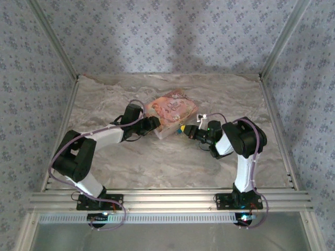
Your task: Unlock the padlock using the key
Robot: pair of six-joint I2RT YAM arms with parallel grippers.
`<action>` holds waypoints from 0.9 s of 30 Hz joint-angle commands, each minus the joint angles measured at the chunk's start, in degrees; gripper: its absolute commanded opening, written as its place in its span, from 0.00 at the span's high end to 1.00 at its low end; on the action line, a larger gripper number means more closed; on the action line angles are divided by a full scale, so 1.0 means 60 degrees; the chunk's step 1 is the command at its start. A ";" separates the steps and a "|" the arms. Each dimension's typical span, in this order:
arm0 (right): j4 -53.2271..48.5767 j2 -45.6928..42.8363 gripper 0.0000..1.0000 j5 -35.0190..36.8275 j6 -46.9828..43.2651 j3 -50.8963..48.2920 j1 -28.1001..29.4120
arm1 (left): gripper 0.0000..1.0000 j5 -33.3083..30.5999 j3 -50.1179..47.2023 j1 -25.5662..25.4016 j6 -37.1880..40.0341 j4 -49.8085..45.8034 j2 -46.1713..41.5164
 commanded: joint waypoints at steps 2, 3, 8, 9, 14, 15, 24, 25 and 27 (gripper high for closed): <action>0.0765 -0.0193 1.00 0.0194 0.0268 0.0447 -0.0339 | 0.46 -0.0219 -0.0376 -0.0060 0.0108 -0.1194 0.0263; 0.0732 -0.0197 1.00 0.0163 0.0267 0.0464 -0.0342 | 0.46 -0.0219 -0.0374 -0.0061 0.0104 -0.1203 0.0287; 0.0435 -0.0209 1.00 0.0025 0.0180 0.0568 -0.0414 | 0.46 -0.0222 -0.0348 -0.0045 0.0133 -0.1216 0.0249; 0.0336 -0.0218 1.00 -0.0023 0.0134 0.0589 -0.0442 | 0.46 -0.0215 -0.0336 -0.0053 0.0139 -0.1230 0.0249; -0.0695 -0.0348 1.00 -0.0492 -0.0362 0.0829 -0.0555 | 0.46 -0.0226 -0.0333 -0.0026 0.0167 -0.1256 0.0263; -0.0913 -0.0380 1.00 -0.0542 -0.0475 0.0868 -0.0571 | 0.46 -0.0219 -0.0338 -0.0022 0.0166 -0.1252 0.0263; -0.0946 -0.0423 1.00 -0.0643 -0.0167 0.0904 -0.0737 | 0.46 -0.0226 -0.0377 0.0014 0.0160 -0.1245 0.0263; -0.1008 -0.0422 1.00 -0.0685 -0.0078 0.0927 -0.0753 | 0.46 -0.0209 -0.0393 0.0011 0.0167 -0.1240 0.0249; -0.1154 -0.0414 1.00 -0.0761 0.0146 0.0978 -0.0786 | 0.46 -0.0204 -0.0406 0.0011 0.0154 -0.1225 0.0234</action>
